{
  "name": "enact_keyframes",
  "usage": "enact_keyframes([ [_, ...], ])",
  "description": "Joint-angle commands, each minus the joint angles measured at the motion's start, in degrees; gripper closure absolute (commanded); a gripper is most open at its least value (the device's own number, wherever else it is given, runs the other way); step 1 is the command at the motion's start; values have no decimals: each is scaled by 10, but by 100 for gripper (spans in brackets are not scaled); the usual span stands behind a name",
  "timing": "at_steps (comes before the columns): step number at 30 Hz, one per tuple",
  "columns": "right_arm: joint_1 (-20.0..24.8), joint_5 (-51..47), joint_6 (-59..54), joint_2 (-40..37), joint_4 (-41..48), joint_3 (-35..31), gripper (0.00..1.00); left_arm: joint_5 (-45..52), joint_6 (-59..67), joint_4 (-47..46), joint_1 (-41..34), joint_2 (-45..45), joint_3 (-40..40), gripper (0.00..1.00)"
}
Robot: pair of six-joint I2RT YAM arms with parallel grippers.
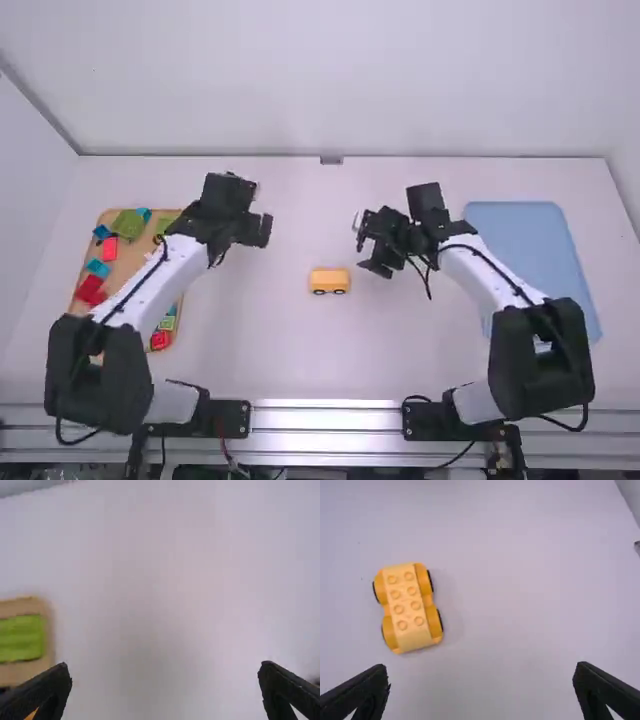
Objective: Assemble lego blocks to make yellow taxi
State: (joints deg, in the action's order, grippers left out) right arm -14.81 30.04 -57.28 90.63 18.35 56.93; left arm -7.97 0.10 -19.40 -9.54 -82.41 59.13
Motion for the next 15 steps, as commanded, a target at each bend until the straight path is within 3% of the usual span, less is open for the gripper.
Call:
enact_keyframes([
  [1, -13, -1, 3, -10, -10, 8, 2, -171, -97, -7, 3, 33, 18, 1],
  [4, -24, -1, 3, -10, -26, 8, 2, -189, -97, -10, 22, 42, 21, 2],
  [15, -63, -63, 4, -10, -48, 8, 2, 68, -95, -165, 248, -41, 140, 1],
])
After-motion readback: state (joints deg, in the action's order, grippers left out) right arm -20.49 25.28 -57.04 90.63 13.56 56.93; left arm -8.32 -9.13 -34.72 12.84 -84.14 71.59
